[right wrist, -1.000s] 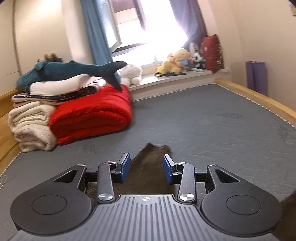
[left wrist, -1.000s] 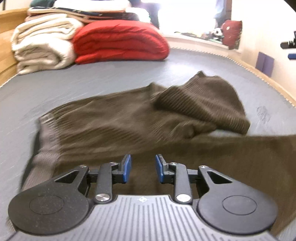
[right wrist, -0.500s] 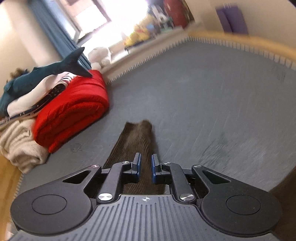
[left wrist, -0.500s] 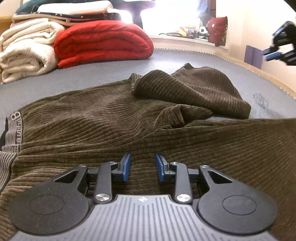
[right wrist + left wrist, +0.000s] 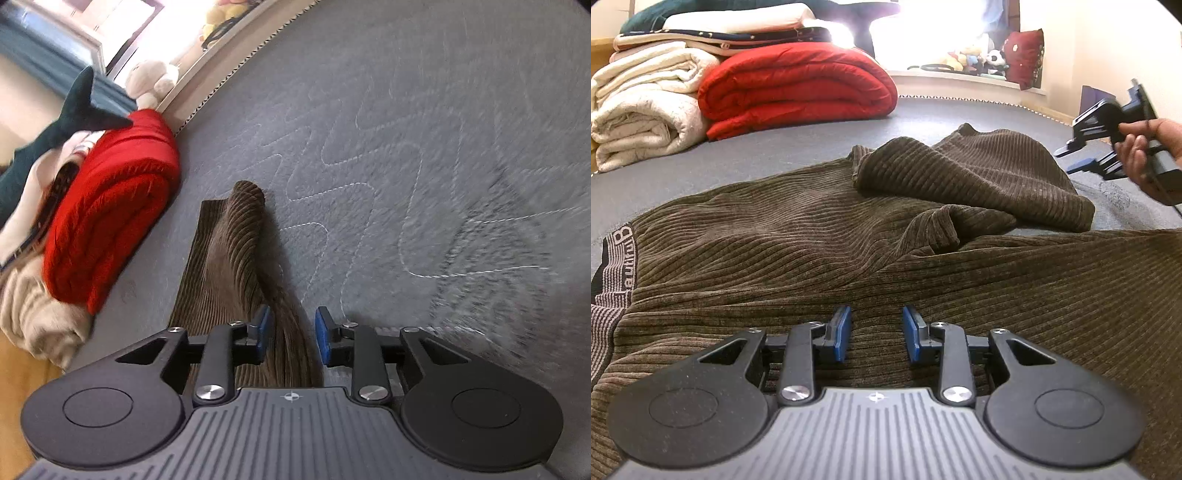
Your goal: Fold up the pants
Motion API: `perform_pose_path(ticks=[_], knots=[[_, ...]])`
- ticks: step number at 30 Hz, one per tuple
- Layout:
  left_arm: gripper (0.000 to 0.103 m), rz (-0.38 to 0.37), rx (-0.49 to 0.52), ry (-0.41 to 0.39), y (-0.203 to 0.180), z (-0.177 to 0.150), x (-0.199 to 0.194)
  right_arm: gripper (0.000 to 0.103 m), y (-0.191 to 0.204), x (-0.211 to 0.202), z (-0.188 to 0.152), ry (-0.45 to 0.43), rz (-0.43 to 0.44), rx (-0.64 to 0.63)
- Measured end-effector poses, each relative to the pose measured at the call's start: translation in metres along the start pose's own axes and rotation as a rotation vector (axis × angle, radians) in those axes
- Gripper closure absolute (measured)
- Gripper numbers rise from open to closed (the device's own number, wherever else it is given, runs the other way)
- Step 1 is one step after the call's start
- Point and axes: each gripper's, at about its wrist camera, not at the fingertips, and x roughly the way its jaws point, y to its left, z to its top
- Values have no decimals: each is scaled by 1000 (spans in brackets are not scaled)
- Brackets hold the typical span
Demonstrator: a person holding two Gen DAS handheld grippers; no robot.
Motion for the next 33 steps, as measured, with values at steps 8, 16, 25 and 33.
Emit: perform_pose_path(ticks=[8,16,25,33], knots=[[67,-4,-5,1,0,0,3,73,3,41,-6,10,75,-34],[67,0,2,2,0,1,2,74,34,59,-15,151,225,-110],[67,3,6,2,-1,1,2,98,53,45,-15,219,397,-181],[67,2,5,1,-1,1,2,83,42,45,-10,273,440,-60]])
